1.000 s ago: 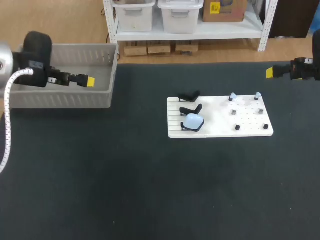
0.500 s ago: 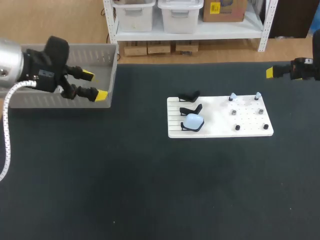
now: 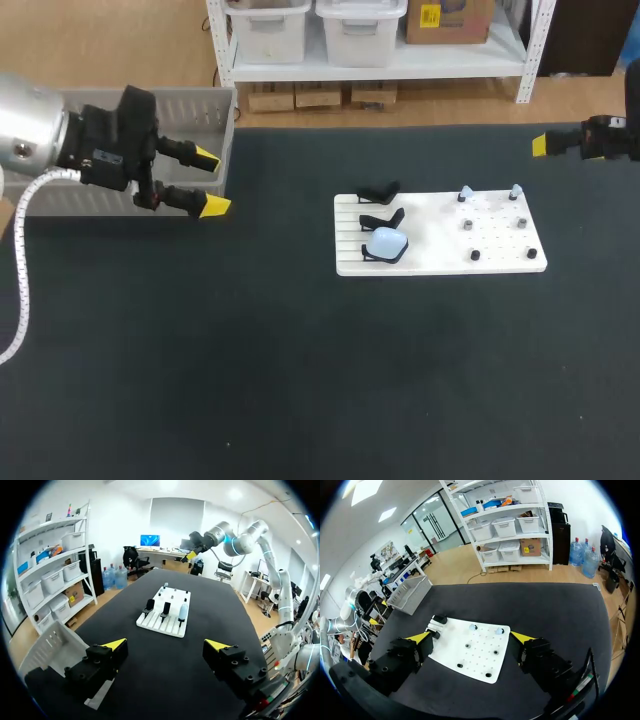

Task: Pick up each earbud case from the left stands, insert the matching earbuds, close the lid, and place the case in the box.

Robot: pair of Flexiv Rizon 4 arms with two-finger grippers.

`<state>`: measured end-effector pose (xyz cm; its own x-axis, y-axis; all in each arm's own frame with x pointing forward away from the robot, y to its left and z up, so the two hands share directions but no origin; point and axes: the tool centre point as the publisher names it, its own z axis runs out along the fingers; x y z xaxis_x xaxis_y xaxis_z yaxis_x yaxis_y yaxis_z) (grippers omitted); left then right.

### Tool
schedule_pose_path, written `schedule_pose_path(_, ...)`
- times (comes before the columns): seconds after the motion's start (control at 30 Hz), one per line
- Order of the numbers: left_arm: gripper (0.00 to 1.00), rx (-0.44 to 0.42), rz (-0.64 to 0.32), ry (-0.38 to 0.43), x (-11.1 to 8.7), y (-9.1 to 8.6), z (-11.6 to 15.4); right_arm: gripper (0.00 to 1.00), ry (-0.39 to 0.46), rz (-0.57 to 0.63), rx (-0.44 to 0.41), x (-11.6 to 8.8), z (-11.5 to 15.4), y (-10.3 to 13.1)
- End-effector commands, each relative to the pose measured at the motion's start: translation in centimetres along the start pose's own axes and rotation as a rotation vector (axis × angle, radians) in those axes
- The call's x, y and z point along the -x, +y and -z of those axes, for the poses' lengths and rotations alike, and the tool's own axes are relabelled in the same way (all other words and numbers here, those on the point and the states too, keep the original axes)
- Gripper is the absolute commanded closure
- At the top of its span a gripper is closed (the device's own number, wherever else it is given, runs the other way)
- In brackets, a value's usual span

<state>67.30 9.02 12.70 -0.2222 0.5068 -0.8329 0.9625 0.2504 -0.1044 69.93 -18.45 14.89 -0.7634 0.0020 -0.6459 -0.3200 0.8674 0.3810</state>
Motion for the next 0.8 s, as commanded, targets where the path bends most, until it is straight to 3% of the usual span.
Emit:
schedule_pose_path(0.03,0.0,-0.002,-0.002,-0.004,-0.1,0.1,-0.1,0.0,0.001,0.0,-0.001,0.0,0.0,0.0)
schedule_pose_path(0.47,0.0,0.002,0.0,0.006,-0.3,0.0,-0.2,0.0,0.001,0.0,-0.001,0.0,0.0,0.0)
schedule_pose_path(0.67,0.0,-0.034,-0.05,-0.072,-0.4,-0.9,-2.5,0.0,0.001,0.0,-0.001,0.0,0.0,0.0)
schedule_pose_path(0.8,0.0,-0.044,-0.129,-0.049,-0.1,-1.3,-4.4,0.0,0.001,0.0,-0.001,0.0,0.0,0.0)
